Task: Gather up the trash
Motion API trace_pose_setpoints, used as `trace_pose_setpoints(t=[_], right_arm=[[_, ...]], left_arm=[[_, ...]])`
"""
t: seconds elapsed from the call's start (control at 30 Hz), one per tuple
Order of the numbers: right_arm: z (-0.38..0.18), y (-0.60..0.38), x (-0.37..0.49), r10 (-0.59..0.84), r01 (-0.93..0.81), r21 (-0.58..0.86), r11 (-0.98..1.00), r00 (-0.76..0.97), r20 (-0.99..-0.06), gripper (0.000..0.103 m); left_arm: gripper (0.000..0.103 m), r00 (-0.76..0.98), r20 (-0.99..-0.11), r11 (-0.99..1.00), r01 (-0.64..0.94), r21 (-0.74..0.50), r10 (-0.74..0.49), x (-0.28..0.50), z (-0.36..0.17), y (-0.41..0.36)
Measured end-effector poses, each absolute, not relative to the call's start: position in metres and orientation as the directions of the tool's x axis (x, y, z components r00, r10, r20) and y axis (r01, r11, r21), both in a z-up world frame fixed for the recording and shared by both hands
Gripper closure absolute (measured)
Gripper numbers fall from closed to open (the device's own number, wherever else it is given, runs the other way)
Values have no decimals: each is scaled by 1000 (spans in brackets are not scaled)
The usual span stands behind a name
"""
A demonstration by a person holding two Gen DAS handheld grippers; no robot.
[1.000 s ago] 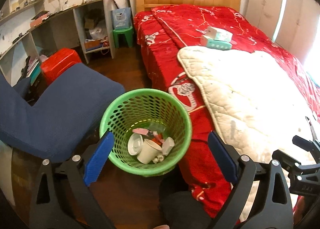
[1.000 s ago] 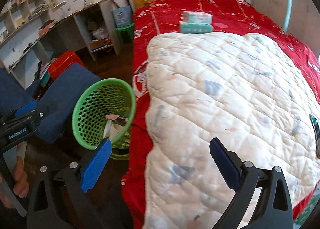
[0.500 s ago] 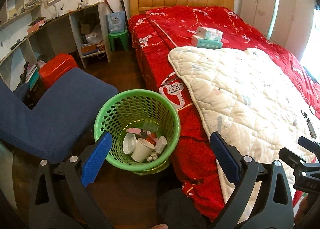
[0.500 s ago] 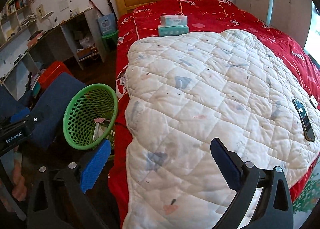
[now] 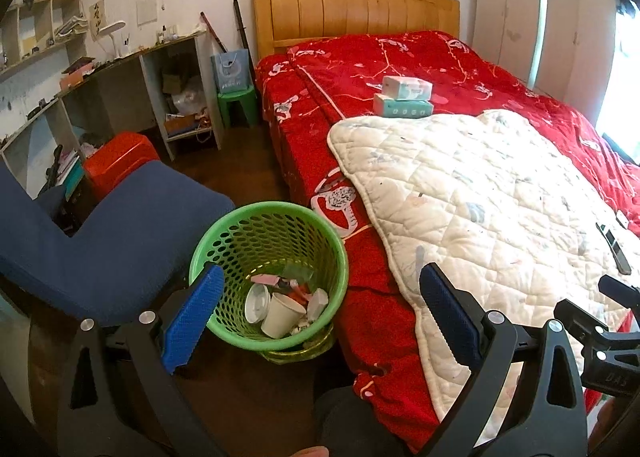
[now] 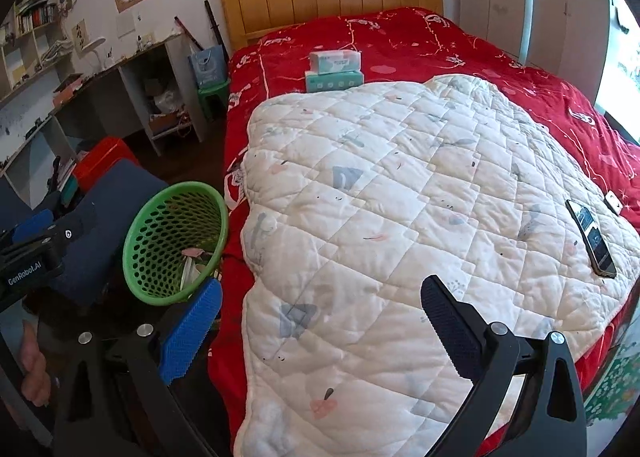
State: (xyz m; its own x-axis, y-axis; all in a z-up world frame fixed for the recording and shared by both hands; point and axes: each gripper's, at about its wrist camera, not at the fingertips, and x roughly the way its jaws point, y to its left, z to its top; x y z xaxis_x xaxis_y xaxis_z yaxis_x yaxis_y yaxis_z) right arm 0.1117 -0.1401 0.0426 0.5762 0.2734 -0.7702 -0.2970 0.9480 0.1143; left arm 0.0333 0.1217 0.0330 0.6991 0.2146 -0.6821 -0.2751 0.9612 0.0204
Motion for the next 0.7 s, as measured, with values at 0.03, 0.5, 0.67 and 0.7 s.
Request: trace_pose_setpoints(t=[0.03,0.5,0.67,0.7], right_arm=[[44,-141,111,272,-293,115,949,580,-768,7],[53,-152,101,249,-275,90,957,624,-740,7],[54,-154,100,246,-270,90,959,630,-737,7],[54,-155,99,247,-269,92,959,631,-736,7]], left_arm=[[6,701,-680,962,-273,22,215,33,34,120],[5,725,-657,967,-252,27,207,26,40,105],[5,727,-653,967,-253,31,211,26,41,103],[5,728,-652,967,-252,33,212,26,41,103]])
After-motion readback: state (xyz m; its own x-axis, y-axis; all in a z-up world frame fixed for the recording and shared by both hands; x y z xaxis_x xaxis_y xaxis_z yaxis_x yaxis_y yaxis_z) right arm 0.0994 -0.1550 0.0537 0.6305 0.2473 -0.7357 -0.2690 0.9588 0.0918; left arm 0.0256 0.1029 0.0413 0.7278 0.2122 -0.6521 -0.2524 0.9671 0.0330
